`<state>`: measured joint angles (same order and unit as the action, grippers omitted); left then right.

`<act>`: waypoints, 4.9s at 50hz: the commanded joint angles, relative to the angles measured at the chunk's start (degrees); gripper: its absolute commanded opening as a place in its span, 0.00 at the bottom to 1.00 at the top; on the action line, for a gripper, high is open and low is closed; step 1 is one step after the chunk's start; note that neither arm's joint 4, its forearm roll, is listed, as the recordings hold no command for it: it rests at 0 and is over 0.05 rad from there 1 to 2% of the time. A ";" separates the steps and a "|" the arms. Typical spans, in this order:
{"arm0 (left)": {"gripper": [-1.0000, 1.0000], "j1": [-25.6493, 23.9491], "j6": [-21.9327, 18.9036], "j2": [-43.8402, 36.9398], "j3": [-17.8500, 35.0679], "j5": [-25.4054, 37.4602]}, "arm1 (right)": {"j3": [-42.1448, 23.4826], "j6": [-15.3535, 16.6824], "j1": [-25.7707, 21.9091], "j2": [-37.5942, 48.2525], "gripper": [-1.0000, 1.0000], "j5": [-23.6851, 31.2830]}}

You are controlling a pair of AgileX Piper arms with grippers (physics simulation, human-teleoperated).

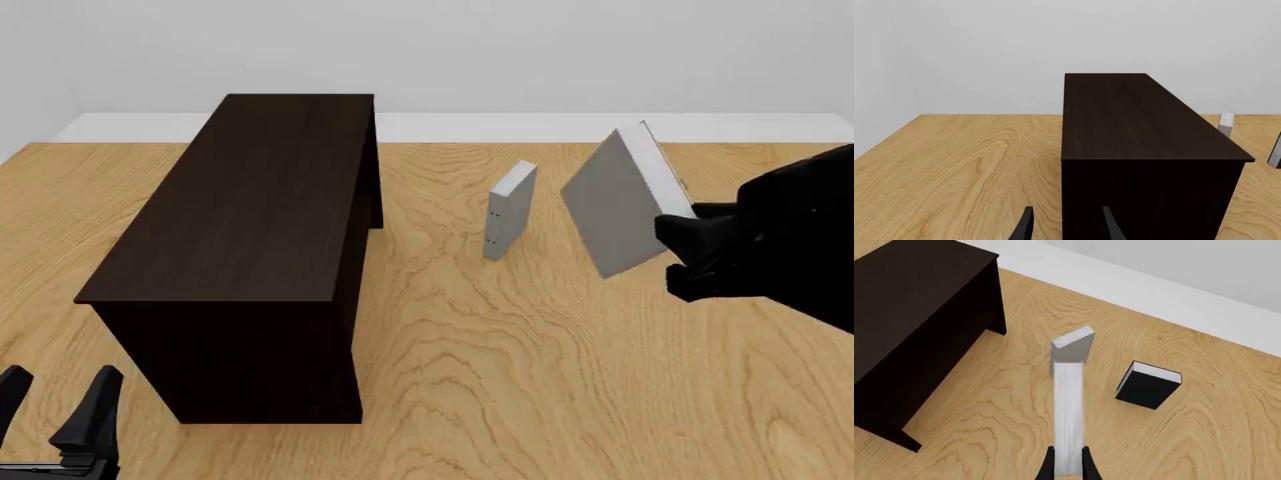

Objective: Pick up the book on the right and place it under the cabinet shelf.

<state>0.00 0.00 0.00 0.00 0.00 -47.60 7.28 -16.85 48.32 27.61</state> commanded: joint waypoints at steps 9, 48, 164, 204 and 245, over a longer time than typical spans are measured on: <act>1.00 0.00 0.00 0.00 0.00 0.00 | 2.69 -9.63 -5.34 -0.69 0.00 -7.45; 1.00 0.00 0.00 0.00 0.00 0.00 | 15.52 -27.96 -11.48 -4.75 0.00 -23.65; 1.00 0.00 0.00 0.00 0.00 0.00 | 39.01 -57.44 -17.20 28.62 0.00 -97.39; 1.00 0.00 0.00 0.00 0.00 0.00 | 31.01 -62.72 -12.48 37.40 0.00 -97.51; 1.00 0.00 0.00 0.00 0.00 0.00 | 22.68 -65.53 -14.67 47.10 0.00 -97.51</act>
<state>0.00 0.00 0.00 0.00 0.00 -23.04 -56.35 -30.98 94.39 -69.27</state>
